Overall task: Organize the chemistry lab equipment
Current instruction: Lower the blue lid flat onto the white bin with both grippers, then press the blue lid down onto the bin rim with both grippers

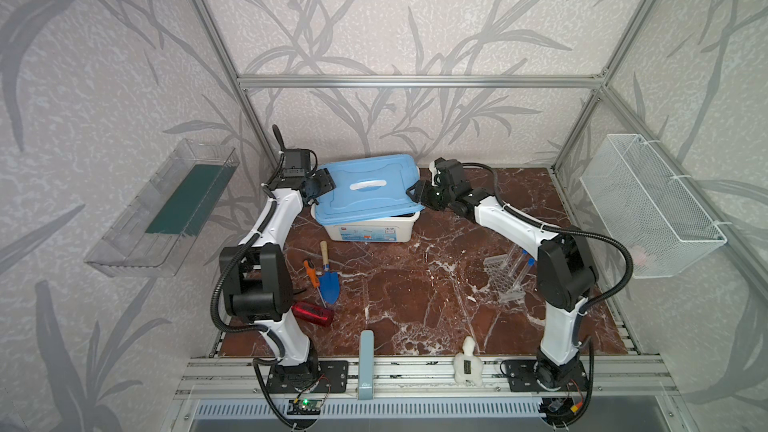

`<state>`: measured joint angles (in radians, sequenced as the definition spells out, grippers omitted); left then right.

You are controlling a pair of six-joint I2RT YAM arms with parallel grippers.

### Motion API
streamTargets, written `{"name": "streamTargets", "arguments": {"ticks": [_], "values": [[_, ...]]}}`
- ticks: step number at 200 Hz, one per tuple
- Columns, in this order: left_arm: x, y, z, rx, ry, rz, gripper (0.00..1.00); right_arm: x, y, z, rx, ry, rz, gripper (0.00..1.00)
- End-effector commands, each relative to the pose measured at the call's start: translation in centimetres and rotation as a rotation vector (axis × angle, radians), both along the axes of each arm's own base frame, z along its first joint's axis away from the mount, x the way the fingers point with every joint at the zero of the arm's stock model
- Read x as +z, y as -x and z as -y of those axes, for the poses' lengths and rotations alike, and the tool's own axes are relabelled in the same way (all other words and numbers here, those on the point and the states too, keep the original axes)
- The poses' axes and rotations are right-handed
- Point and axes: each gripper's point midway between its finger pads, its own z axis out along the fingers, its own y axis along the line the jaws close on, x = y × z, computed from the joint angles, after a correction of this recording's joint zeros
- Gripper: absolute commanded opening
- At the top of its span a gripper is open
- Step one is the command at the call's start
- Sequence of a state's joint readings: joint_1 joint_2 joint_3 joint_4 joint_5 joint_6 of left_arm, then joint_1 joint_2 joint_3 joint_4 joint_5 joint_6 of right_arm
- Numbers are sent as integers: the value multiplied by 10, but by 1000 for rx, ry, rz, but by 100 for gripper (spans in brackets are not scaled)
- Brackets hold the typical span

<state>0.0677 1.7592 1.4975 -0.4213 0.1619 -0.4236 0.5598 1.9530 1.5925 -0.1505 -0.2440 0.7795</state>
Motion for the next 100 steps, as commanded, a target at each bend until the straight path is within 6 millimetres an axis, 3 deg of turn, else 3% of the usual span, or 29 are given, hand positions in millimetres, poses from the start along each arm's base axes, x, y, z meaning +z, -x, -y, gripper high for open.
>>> {"name": "streamTargets", "arguments": {"ticks": [1,33,84,100], "values": [[-10,-7,8,-34,63,-35,66,-23,22,-15,89,44,-66,56],[-17,-13,21,-80,123,-47,65,-23,29,-12,97,51,-64,57],[-23,-3,20,-50,137,-29,61,-8,44,1,136,119,-29,60],[-25,-5,17,-38,133,-34,65,-10,51,-1,158,109,-46,59]]}}
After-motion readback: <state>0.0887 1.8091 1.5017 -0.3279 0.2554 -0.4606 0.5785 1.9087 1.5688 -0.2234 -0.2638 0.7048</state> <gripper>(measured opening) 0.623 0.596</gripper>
